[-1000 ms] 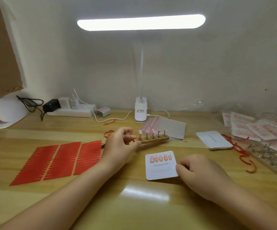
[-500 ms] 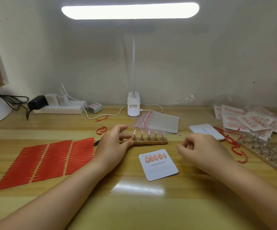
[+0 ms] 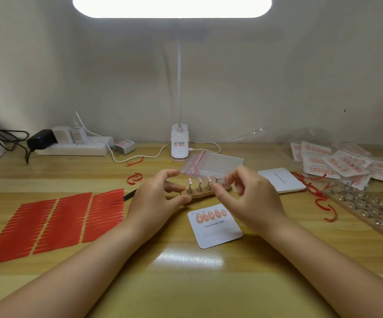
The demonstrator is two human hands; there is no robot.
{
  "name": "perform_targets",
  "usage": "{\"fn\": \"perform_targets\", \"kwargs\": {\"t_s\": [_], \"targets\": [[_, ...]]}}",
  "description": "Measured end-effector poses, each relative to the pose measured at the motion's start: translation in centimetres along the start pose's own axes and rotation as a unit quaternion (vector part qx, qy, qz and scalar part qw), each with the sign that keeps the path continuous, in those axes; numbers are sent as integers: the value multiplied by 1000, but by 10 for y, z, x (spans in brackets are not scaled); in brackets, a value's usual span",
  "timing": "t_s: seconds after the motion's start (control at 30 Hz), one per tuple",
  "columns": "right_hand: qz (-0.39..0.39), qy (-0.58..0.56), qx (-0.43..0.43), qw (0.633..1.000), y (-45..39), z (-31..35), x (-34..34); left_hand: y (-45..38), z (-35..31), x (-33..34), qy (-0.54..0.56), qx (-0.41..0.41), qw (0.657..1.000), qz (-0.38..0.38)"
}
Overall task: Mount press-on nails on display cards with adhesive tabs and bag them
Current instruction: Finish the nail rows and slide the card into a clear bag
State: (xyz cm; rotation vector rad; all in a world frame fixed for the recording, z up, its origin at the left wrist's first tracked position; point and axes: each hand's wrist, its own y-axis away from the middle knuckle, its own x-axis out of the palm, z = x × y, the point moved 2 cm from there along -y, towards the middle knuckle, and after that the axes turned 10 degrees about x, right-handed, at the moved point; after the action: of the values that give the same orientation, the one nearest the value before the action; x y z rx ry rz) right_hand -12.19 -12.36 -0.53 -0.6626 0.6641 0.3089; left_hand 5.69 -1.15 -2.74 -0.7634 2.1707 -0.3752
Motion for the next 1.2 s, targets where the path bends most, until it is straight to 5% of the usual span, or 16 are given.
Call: {"fn": "perform_targets", "kwargs": {"t_s": [0.17,0.5,0.9,1.2], "targets": [[13,3,-53,998,11,13,15,5,-14,0,1,77,997,-2],[86,-58,-20,994,7,4,24,12,-33,7,-62,208,976,-14],[30,-105,-61,992,10,7,20,4,-13,14,-18,62,998,17],[26,-175,-46,983,11,5,21,13,-37,9,-48,261,961,-71]]}}
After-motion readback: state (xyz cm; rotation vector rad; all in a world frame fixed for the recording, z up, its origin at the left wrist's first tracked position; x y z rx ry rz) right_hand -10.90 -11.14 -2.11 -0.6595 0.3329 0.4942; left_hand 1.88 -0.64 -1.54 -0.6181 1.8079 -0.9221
